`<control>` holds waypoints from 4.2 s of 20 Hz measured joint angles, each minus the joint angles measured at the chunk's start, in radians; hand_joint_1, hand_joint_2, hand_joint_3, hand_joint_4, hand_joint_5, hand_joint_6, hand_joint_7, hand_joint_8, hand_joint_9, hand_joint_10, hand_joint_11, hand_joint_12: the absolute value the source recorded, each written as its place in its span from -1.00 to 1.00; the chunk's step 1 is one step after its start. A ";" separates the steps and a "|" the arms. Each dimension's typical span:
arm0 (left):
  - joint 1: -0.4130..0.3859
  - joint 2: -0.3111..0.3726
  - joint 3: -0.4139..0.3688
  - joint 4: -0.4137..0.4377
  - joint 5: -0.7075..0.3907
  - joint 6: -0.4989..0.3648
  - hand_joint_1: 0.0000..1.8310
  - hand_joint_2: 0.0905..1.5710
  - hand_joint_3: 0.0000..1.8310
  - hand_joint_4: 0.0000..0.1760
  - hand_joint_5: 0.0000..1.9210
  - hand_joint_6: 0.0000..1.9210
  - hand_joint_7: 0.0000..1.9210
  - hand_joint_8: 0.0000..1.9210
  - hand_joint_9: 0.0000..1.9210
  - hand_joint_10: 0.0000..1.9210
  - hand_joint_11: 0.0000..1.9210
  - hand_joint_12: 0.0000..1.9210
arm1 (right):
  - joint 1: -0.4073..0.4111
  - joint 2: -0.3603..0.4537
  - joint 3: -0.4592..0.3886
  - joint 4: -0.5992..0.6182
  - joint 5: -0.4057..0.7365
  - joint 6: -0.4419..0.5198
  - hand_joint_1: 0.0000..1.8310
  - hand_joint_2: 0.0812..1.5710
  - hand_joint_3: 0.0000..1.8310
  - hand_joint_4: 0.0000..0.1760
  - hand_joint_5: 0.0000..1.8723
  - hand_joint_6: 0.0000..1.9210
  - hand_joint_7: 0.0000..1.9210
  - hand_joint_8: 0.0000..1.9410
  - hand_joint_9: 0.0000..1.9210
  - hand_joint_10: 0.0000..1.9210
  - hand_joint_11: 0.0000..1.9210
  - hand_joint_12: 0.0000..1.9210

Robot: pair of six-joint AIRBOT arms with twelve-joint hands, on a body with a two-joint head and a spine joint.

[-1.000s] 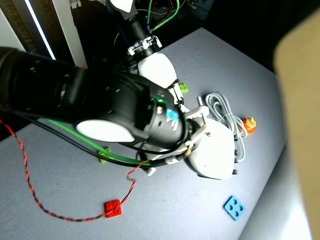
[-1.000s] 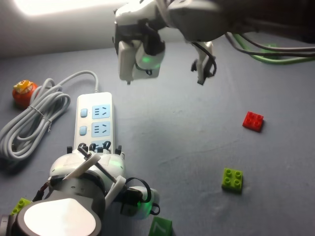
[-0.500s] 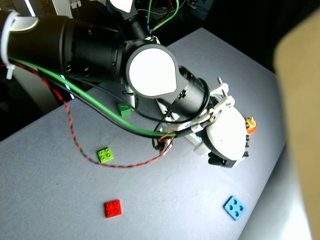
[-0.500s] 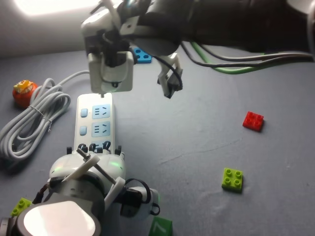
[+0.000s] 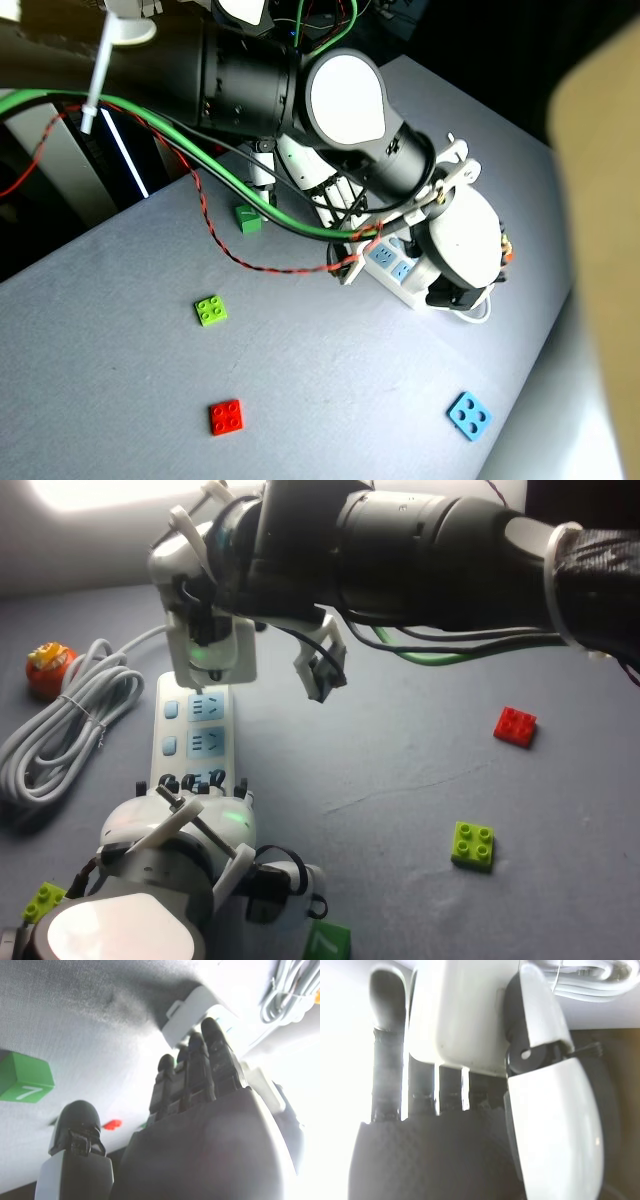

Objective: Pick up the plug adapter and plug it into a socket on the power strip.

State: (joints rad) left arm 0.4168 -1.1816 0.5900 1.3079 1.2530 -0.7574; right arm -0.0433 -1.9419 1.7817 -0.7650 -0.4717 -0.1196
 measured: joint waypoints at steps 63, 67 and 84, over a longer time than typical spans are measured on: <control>0.019 0.001 -0.018 0.011 0.011 0.000 -0.88 0.56 -1.00 -1.00 -0.93 -1.00 -0.92 -1.00 -0.93 -1.00 -1.00 -0.61 | -0.023 0.001 -0.058 -0.096 -0.005 0.064 0.34 0.44 -1.00 -1.00 0.00 -0.05 -0.05 0.31 -0.12 0.14 -0.13 0.41; 0.023 0.001 -0.018 0.015 0.011 0.000 -0.86 0.55 -1.00 -1.00 -0.91 -0.99 -0.90 -0.99 -0.91 -0.99 -1.00 -0.60 | -0.023 0.001 -0.058 -0.095 -0.006 0.062 0.34 0.43 -1.00 -1.00 0.02 -0.09 -0.06 0.32 -0.13 0.15 -0.14 0.42; 0.024 0.002 -0.019 0.016 0.012 0.000 -0.86 0.54 -1.00 -1.00 -0.93 -1.00 -0.90 -1.00 -0.90 -1.00 -1.00 -0.56 | -0.023 0.003 -0.055 -0.174 -0.003 0.078 0.34 0.44 -1.00 -1.00 -0.01 -0.05 -0.06 0.32 -0.12 0.13 -0.13 0.40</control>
State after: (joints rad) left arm 0.4404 -1.1797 0.5713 1.3235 1.2648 -0.7578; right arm -0.0662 -1.9385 1.7271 -0.9394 -0.4751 -0.0414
